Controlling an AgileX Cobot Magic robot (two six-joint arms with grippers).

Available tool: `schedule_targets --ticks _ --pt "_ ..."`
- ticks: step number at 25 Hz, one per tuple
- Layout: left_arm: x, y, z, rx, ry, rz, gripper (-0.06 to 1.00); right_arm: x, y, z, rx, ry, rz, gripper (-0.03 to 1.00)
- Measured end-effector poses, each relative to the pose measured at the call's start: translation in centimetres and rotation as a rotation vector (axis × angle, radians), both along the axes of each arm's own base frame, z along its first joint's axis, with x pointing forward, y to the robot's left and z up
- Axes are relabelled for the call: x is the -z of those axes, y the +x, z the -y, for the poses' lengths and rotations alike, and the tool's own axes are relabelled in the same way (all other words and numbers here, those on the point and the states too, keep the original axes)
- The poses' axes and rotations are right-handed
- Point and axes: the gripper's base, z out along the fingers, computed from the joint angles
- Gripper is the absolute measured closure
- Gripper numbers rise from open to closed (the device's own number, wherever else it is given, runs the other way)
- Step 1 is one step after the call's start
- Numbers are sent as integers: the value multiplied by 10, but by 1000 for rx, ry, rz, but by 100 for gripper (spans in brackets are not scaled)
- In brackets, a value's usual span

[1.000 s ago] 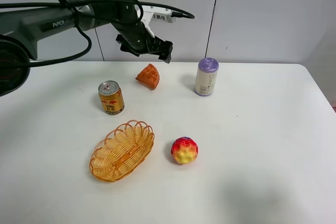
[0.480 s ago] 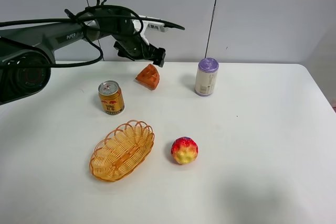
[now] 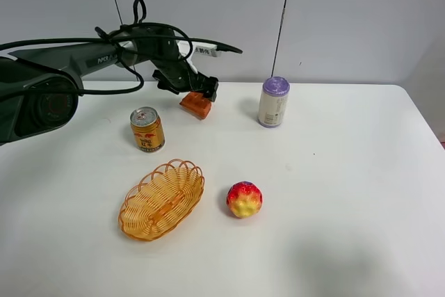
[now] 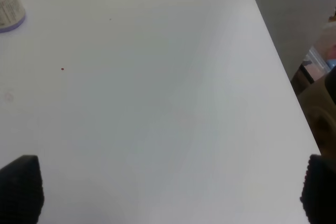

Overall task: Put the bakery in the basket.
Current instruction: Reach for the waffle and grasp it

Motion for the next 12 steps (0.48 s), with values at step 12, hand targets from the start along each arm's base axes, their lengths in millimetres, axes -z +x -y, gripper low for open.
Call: schedule_targets --ticks 12 --pt "10 -1 4 -12 -31 -22 -4 0 0 0 0 0 0 -2"
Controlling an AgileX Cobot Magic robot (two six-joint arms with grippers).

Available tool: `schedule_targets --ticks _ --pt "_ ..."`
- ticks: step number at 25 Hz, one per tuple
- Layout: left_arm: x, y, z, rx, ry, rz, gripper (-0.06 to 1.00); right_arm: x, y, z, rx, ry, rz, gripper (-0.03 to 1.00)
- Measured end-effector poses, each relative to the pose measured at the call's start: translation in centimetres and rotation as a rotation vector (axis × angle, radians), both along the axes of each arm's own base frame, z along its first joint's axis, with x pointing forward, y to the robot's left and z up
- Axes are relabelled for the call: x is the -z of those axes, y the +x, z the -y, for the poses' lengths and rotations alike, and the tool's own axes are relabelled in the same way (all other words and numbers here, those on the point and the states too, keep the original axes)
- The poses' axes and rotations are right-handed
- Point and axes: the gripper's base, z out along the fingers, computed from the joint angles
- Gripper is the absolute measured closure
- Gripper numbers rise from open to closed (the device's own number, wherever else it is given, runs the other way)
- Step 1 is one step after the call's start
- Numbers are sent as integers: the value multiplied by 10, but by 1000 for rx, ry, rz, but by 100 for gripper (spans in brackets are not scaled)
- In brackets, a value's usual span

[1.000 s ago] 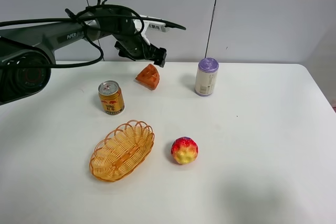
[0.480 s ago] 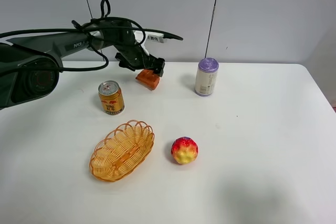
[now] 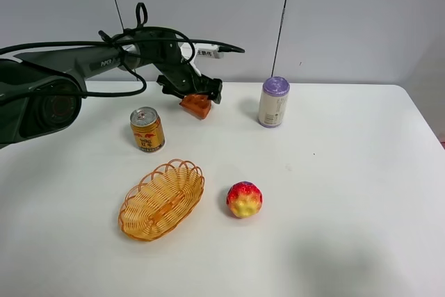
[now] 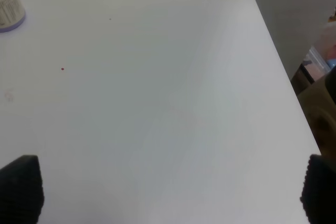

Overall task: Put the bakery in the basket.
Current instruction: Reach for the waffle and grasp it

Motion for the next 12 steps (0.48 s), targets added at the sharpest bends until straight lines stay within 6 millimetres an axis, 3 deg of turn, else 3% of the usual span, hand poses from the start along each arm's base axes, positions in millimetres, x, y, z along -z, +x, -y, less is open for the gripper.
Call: schedule_targets --ticks 8,10,12 --pt "14 1 0 10 22 -4 -3 0 0 0 0 0 0 -2" --pt "14 0 1 14 27 -2 1 0 0 0 0 0 0 -2" --pt "15 1 1 15 29 0 14 0 0 0 0 0 0 -2"
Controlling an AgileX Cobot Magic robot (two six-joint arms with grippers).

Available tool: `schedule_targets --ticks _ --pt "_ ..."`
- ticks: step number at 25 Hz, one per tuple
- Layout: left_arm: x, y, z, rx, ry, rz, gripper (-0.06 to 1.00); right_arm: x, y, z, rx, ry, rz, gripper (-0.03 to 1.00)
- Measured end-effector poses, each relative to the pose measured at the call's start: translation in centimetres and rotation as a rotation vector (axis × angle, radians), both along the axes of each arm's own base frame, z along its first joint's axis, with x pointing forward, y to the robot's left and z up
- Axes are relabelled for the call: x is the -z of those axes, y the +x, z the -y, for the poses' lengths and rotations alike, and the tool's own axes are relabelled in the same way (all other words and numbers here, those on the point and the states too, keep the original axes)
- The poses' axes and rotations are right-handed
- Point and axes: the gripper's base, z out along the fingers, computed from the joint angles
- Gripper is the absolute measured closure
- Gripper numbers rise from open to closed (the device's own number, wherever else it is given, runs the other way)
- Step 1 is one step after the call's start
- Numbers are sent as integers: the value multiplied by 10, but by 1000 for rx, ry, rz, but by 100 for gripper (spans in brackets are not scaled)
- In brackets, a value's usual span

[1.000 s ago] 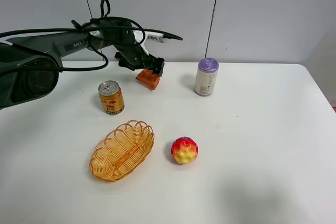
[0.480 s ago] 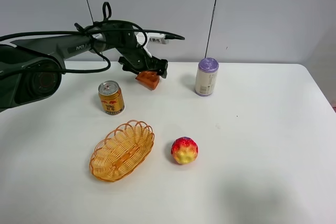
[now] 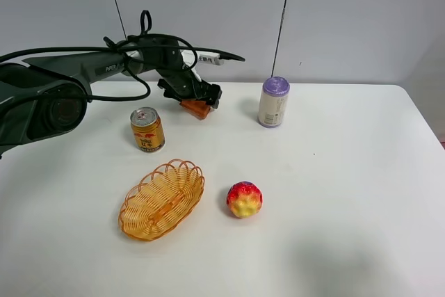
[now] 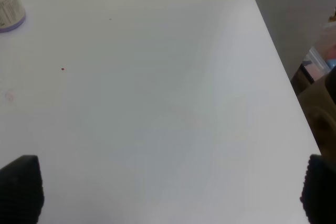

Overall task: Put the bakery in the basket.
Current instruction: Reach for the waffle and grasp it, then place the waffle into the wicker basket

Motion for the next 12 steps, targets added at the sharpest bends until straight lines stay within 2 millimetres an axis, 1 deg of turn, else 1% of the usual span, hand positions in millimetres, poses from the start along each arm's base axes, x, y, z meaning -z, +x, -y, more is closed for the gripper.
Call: schedule_targets --ticks 1,2,9,12 --pt "0 0 0 1 1 0 24 0 0 0 0 0 0 -2" --pt "0 -1 2 4 1 -1 29 0 0 0 0 0 0 -2" --pt "0 -4 6 40 54 9 28 0 0 0 0 0 0 -2" --pt "-10 -6 5 62 93 8 28 0 0 0 0 0 0 -2"
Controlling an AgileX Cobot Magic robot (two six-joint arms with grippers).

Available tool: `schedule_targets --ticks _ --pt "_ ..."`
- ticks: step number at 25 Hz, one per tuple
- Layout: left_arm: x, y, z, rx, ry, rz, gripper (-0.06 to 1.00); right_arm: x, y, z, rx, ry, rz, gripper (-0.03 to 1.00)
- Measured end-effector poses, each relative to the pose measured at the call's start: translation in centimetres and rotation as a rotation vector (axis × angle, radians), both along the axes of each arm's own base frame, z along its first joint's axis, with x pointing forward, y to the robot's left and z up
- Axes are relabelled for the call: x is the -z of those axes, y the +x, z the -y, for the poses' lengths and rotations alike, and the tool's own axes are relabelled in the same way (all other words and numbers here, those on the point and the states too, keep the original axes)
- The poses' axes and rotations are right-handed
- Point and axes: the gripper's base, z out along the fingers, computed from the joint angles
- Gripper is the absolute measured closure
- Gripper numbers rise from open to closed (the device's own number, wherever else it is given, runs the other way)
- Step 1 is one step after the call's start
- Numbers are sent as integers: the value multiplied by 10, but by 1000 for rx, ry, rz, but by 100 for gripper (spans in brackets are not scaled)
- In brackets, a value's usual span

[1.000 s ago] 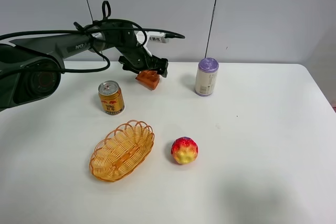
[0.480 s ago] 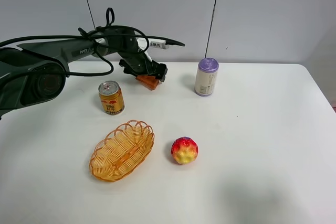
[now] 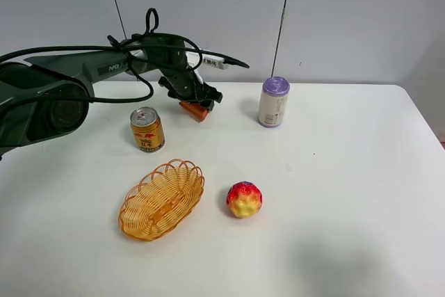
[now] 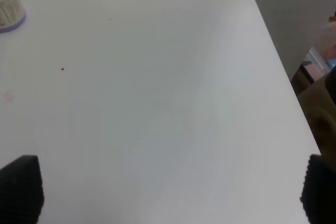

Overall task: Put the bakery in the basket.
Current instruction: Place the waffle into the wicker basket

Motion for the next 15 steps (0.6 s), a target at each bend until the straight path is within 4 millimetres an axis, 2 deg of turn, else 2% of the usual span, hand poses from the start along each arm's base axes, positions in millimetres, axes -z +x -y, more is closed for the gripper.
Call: schedule_targets --ticks 3,7,12,15 --pt "-29 -1 -3 9 10 33 28 0 0 0 0 0 0 -2" --pt "-103 -6 -10 20 7 169 28 0 0 0 0 0 0 -2" --pt "-192 -30 -25 32 26 292 28 0 0 0 0 0 0 -2" --pt "-226 -50 -38 37 90 282 28 0 0 0 0 0 0 -2"
